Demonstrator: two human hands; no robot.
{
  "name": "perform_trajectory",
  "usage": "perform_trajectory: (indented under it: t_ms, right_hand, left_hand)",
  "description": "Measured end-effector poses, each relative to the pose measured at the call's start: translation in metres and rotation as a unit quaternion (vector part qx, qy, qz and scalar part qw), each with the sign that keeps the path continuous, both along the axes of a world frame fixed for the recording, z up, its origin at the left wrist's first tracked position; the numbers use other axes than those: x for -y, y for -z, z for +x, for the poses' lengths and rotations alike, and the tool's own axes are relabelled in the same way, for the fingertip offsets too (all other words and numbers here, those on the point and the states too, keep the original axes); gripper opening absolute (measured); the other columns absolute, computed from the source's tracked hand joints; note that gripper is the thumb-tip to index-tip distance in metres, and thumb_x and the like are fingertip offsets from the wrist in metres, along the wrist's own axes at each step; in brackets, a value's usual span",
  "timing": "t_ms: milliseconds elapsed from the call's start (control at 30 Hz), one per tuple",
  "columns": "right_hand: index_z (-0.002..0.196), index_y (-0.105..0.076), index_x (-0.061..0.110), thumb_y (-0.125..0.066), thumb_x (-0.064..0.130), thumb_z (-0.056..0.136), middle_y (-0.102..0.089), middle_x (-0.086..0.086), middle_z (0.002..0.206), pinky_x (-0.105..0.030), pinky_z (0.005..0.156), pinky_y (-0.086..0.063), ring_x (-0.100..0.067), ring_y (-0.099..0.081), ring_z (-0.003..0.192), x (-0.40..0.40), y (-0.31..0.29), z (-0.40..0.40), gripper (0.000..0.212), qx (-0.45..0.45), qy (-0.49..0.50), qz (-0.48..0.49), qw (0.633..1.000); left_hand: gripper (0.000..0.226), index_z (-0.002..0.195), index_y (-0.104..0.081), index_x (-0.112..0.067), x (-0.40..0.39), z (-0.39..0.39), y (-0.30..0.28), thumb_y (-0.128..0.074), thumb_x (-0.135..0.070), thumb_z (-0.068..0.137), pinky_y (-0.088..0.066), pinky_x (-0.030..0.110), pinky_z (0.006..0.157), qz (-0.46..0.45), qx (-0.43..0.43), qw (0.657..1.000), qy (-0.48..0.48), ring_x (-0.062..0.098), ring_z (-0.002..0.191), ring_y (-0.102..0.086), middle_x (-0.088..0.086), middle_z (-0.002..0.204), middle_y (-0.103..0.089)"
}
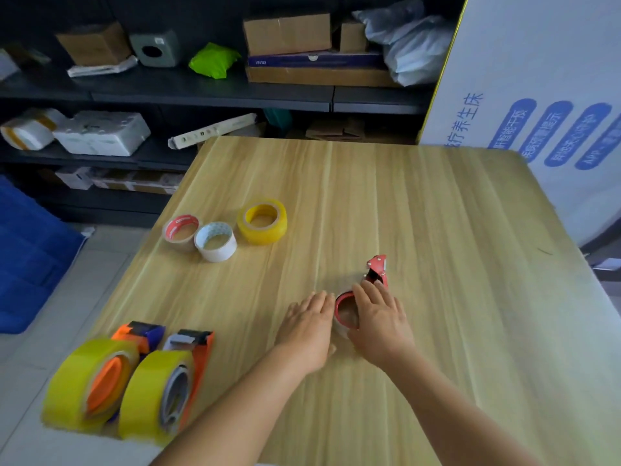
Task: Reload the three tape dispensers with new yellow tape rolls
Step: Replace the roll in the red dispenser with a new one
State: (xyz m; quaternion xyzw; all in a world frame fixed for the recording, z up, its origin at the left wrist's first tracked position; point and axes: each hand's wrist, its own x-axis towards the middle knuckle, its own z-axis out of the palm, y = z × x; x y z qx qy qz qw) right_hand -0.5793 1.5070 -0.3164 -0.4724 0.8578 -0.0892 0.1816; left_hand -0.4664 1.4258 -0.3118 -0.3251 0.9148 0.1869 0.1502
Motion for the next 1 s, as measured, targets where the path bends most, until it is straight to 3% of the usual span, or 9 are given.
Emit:
perform_trajectory:
  t_ms: [233, 367, 467, 633, 700, 800, 900, 1000]
  right_hand:
    - [0.153, -0.004, 0.016, -0.053, 0.028, 0.086, 0.0, 0.001, 0.161, -0.033, 0.119, -0.007, -0.017, 0.01, 0.148, -0.008, 0.008, -0.027, 0.084, -0.001, -0.052, 0.016, 0.998]
    - [0.153, -0.006, 0.018, -0.054, 0.04, 0.086, -0.004, 0.003, 0.161, -0.033, 0.118, -0.008, -0.018, 0.01, 0.147, -0.009, 0.011, -0.032, 0.085, -0.015, -0.063, 0.021, 0.998]
    - [0.152, -0.007, 0.023, -0.057, 0.051, 0.083, -0.013, 0.008, 0.159, -0.034, 0.117, -0.009, -0.019, 0.009, 0.147, -0.008, 0.012, -0.031, 0.09, -0.019, -0.067, 0.019, 0.997]
    - [0.151, -0.005, 0.031, -0.063, 0.052, 0.079, -0.024, 0.012, 0.154, -0.035, 0.114, -0.012, -0.021, 0.0, 0.147, -0.004, 0.009, -0.029, 0.095, -0.04, -0.066, 0.017, 0.997]
    - [0.15, -0.008, 0.029, -0.063, 0.045, 0.08, -0.029, 0.01, 0.152, -0.034, 0.113, -0.014, -0.022, -0.008, 0.145, 0.0, 0.006, -0.026, 0.091, -0.056, -0.069, 0.0, 0.996]
    - [0.15, -0.013, 0.024, -0.064, 0.031, 0.081, -0.034, 0.005, 0.147, -0.03, 0.11, -0.024, -0.02, -0.025, 0.138, 0.011, 0.0, -0.02, 0.086, -0.033, -0.075, -0.036, 0.996]
    - [0.151, -0.011, 0.021, -0.067, 0.025, 0.081, -0.034, 0.002, 0.146, -0.029, 0.106, -0.031, -0.02, -0.03, 0.134, 0.024, -0.003, -0.016, 0.089, 0.025, -0.059, -0.043, 0.997]
    - [0.15, -0.012, 0.018, -0.068, 0.021, 0.08, -0.031, -0.001, 0.146, -0.031, 0.099, -0.041, -0.023, -0.04, 0.127, 0.043, -0.006, -0.008, 0.09, 0.064, -0.058, -0.038, 0.996]
  left_hand:
    - [0.103, 0.153, 0.007, -0.015, -0.004, -0.036, 0.009, -0.069, -0.034, 0.085, -0.015, 0.036, 0.119, 0.03, 0.004, 0.999, -0.019, 0.021, 0.149, -0.009, 0.001, 0.163, 0.003]
    - [0.104, 0.154, 0.0, -0.014, 0.002, -0.042, 0.011, -0.071, -0.039, 0.082, -0.026, 0.035, 0.115, 0.033, -0.015, 0.999, -0.026, 0.023, 0.144, -0.023, 0.002, 0.159, -0.012]
    - [0.097, 0.148, -0.018, -0.02, 0.01, -0.039, 0.011, -0.078, -0.035, 0.073, -0.041, 0.035, 0.103, 0.052, -0.06, 0.996, -0.042, 0.021, 0.133, -0.035, -0.004, 0.147, -0.021]
    - [0.093, 0.133, -0.03, -0.025, 0.025, -0.035, 0.01, -0.085, -0.036, 0.058, -0.048, 0.036, 0.093, 0.133, -0.107, 0.982, -0.086, 0.021, 0.114, -0.054, -0.007, 0.132, -0.028]
    - [0.101, 0.137, -0.023, -0.025, 0.03, -0.033, 0.011, -0.086, -0.036, 0.058, -0.047, 0.037, 0.096, 0.166, -0.114, 0.975, -0.097, 0.021, 0.116, -0.053, -0.006, 0.138, -0.029]
    - [0.108, 0.14, -0.012, -0.025, 0.039, -0.028, 0.01, -0.086, -0.031, 0.062, -0.043, 0.027, 0.091, 0.211, -0.131, 0.963, -0.108, 0.016, 0.114, -0.049, -0.005, 0.141, -0.032]
    - [0.106, 0.139, -0.016, -0.027, 0.053, -0.02, 0.007, -0.087, -0.03, 0.061, -0.038, 0.023, 0.09, 0.217, -0.153, 0.958, -0.106, 0.013, 0.118, -0.045, -0.007, 0.142, -0.031]
    - [0.105, 0.143, -0.025, -0.025, 0.07, -0.009, 0.002, -0.087, -0.033, 0.059, -0.033, 0.025, 0.105, 0.177, -0.168, 0.963, -0.115, 0.013, 0.131, -0.035, -0.005, 0.144, -0.029]
